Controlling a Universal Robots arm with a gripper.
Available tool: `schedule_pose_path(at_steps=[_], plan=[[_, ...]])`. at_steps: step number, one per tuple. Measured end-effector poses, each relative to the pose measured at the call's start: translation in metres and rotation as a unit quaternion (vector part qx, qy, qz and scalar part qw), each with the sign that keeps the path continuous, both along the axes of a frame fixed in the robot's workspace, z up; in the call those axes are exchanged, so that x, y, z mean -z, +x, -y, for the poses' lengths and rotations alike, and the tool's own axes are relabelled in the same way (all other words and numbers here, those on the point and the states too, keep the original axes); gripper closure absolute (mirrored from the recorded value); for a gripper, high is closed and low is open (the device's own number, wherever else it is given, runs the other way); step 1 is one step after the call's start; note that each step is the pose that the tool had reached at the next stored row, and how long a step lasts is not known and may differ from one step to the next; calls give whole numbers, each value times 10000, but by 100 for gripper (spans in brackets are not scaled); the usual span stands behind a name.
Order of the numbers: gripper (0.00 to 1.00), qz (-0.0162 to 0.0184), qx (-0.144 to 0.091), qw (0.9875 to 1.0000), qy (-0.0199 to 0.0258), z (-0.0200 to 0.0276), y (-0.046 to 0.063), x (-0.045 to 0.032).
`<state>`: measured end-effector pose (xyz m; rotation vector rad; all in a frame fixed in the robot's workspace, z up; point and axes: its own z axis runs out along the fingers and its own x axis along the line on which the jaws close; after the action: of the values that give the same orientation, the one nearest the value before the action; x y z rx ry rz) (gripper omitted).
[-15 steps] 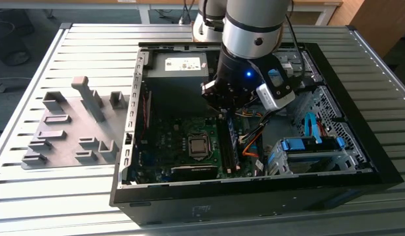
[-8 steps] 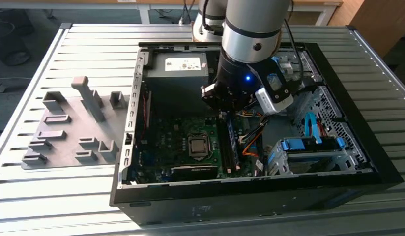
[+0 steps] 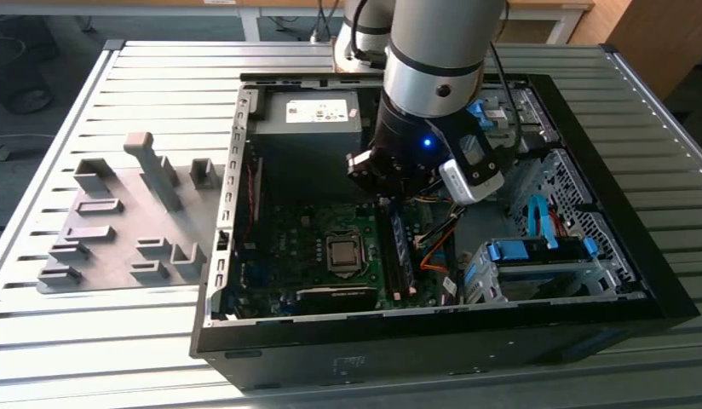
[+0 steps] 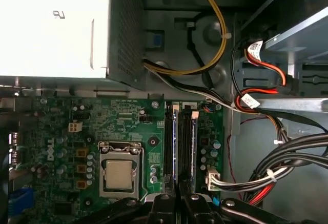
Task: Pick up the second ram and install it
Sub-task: 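Insert the second ram into the second slot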
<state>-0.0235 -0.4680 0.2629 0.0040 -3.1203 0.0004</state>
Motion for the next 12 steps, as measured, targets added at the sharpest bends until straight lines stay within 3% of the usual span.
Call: schedule_pose_path(at_steps=[12], plan=[[86, -1, 63, 10000, 0, 1, 1, 217]])
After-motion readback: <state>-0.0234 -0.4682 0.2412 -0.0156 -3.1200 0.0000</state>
